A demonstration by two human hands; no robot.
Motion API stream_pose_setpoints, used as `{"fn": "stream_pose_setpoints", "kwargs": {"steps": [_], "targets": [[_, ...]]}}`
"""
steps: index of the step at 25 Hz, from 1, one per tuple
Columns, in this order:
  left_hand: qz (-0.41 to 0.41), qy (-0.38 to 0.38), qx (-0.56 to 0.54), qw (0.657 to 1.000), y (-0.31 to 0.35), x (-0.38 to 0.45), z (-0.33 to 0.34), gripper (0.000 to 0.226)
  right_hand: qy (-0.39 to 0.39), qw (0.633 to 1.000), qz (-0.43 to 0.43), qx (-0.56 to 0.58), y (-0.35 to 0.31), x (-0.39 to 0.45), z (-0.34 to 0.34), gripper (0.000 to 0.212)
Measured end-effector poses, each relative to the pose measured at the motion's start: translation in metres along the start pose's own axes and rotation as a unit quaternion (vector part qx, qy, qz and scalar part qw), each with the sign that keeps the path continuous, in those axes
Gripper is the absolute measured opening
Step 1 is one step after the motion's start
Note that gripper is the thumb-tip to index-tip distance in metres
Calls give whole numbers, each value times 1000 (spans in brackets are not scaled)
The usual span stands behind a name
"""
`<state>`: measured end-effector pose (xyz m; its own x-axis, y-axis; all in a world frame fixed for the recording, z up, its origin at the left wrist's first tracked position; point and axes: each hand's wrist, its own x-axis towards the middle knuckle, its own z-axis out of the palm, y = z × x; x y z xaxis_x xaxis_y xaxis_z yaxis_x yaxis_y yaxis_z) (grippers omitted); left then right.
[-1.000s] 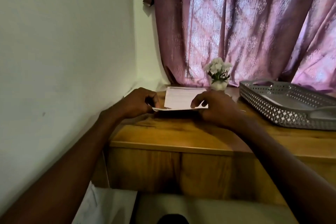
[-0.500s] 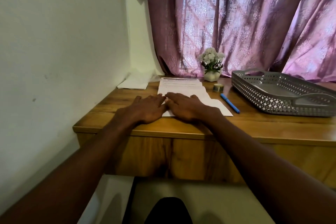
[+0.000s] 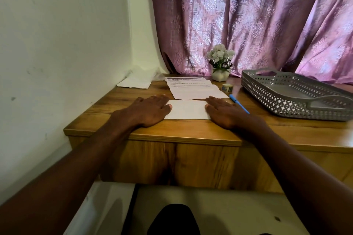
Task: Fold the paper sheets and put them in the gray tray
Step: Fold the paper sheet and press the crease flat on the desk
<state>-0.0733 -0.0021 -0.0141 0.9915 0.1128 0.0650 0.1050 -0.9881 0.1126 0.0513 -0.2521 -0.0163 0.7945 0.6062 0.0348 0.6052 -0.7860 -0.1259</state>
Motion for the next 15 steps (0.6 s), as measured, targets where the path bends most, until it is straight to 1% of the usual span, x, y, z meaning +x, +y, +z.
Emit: {"fn": "stream_pose_setpoints", "kwargs": {"steps": [7, 8, 10, 11, 12, 15], "targets": [[0, -1, -16, 1000, -1, 1, -3, 62, 5, 1000, 0, 12, -1, 4, 5, 67], [7, 29, -17, 999, 2, 6, -4, 61, 6, 1000, 0, 9, -1, 5, 7, 67], [38, 120, -12, 992, 16, 27, -8, 58, 8, 1000, 2, 0, 0, 8, 8, 67], [51, 138, -6, 989, 26, 40, -12, 57, 8, 1000, 3, -3, 0, 9, 8, 67], [56, 126, -1, 990, 34, 53, -16, 57, 10, 1000, 3, -5, 0, 9, 7, 67], [39, 23, 14, 999, 34, 83, -10, 65, 21, 1000, 6, 1, -1, 10, 8, 67]]}}
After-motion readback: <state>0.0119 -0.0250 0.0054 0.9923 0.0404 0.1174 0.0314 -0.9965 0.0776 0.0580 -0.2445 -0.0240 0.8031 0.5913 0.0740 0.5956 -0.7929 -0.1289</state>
